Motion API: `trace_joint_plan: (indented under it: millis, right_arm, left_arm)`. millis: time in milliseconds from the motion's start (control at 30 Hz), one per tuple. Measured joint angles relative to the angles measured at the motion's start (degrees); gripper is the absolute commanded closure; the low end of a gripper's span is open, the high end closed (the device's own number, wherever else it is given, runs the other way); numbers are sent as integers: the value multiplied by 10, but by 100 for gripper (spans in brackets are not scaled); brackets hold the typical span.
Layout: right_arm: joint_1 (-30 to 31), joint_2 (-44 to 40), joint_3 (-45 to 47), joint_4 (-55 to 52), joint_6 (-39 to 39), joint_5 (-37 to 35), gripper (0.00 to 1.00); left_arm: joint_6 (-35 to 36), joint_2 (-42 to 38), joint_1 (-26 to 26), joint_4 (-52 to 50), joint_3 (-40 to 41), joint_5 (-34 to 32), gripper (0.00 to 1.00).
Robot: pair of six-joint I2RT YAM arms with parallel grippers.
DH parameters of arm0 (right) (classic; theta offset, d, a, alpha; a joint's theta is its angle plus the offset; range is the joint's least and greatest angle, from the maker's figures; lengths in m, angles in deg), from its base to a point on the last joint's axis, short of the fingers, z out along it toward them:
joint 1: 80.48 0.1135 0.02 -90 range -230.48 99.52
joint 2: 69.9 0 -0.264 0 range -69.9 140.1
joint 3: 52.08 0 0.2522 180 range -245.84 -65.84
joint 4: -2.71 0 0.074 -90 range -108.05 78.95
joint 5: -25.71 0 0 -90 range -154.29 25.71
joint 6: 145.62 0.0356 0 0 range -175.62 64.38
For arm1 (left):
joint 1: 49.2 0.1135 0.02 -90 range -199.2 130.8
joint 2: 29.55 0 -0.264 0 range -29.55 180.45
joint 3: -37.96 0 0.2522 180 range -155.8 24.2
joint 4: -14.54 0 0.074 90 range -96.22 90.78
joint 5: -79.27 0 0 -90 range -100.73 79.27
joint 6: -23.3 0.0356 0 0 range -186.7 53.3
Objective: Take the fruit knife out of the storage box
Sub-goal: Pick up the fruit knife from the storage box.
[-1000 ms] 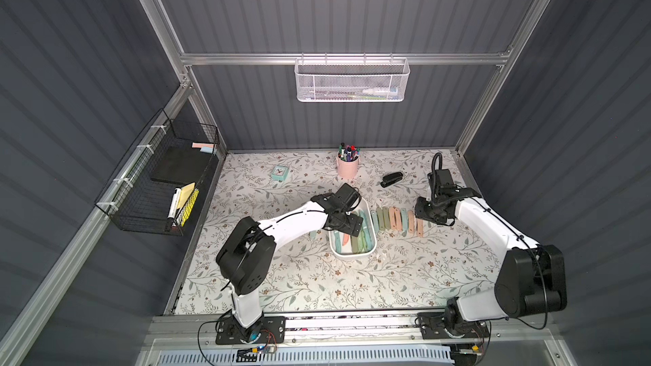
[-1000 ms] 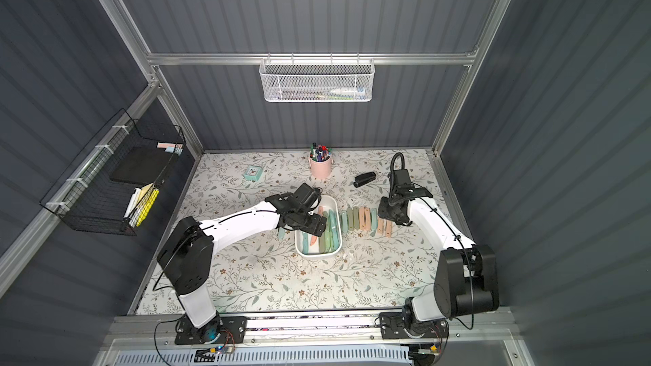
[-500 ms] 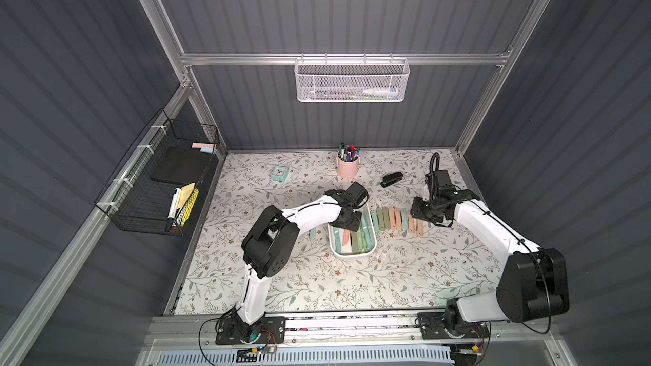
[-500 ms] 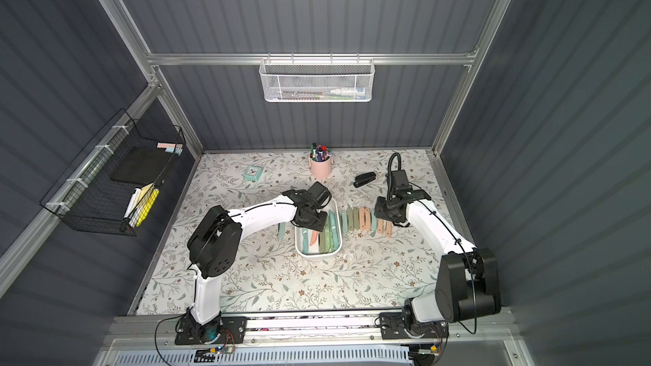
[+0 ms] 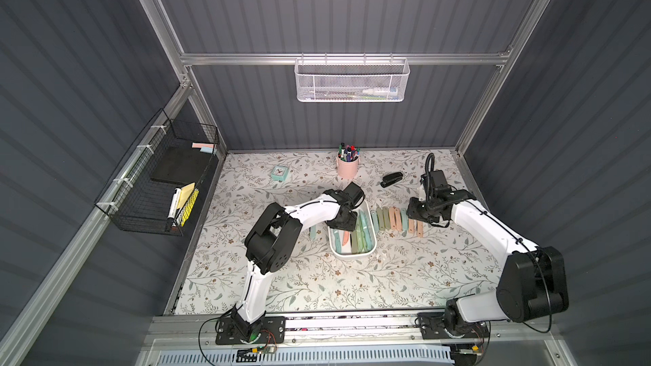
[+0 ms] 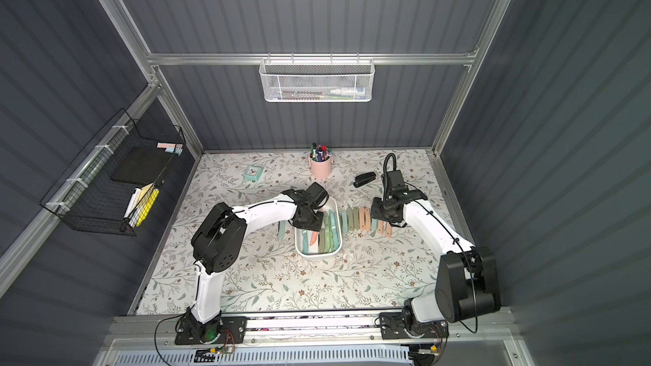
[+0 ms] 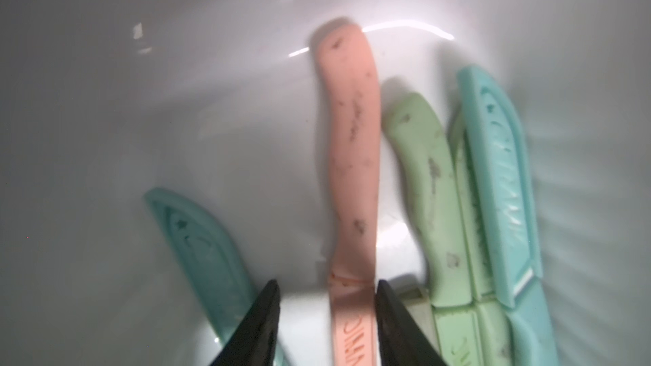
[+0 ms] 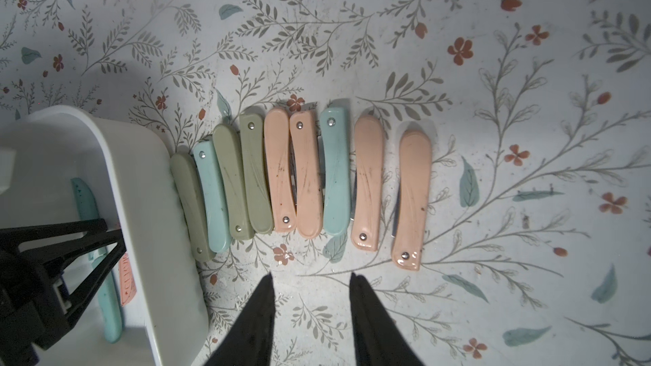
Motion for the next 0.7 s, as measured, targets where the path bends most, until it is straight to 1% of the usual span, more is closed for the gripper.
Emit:
trace_joint_plan:
  millis: [233,333,400,600,700]
  right_arm:
    - [3,4,0,0,1,0,61]
    - [3,7,0,0,2,0,61]
    - [3,7,0,0,2,0,61]
    - [6,8,0,0,2,-1,61]
    - [6,8,0,0,4,0,61]
  left_arm:
    - [0,1,2,-2,-3,2,61]
    - [2,1,2,-2,-3,2,61]
    - [3,1,2,-1,-3,7,60]
    - [3,-8,1,7,12,21,51]
    - [3,-12,0,11,19,29,50]
